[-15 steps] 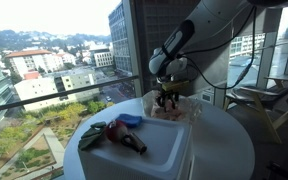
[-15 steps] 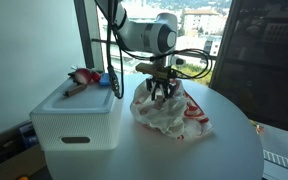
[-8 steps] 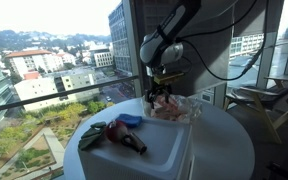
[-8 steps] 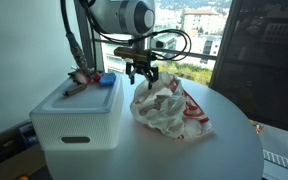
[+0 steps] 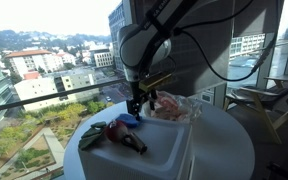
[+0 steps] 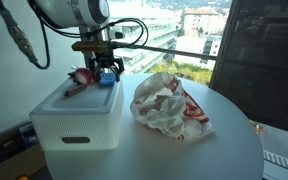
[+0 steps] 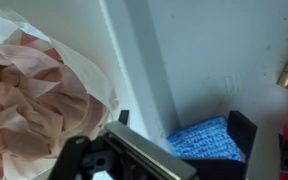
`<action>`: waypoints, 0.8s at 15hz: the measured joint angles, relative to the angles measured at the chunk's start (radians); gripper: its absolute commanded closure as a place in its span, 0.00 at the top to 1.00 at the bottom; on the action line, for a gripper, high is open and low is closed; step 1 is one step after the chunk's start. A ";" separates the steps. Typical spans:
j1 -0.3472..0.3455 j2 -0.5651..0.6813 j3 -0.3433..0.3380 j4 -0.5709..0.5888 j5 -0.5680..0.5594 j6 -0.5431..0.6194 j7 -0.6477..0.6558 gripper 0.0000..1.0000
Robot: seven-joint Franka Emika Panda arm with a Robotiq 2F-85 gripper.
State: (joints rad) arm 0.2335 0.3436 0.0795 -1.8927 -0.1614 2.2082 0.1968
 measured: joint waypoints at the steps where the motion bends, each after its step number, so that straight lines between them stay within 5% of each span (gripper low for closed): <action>1: 0.020 0.001 0.008 0.001 -0.019 0.000 0.017 1.00; 8: 0.139 0.000 0.028 0.009 -0.209 -0.001 0.162 1.00; 12: 0.188 -0.002 0.015 0.011 -0.426 -0.007 0.310 1.00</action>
State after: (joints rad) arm 0.4218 0.3416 0.0947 -1.8820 -0.5872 2.2010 0.5071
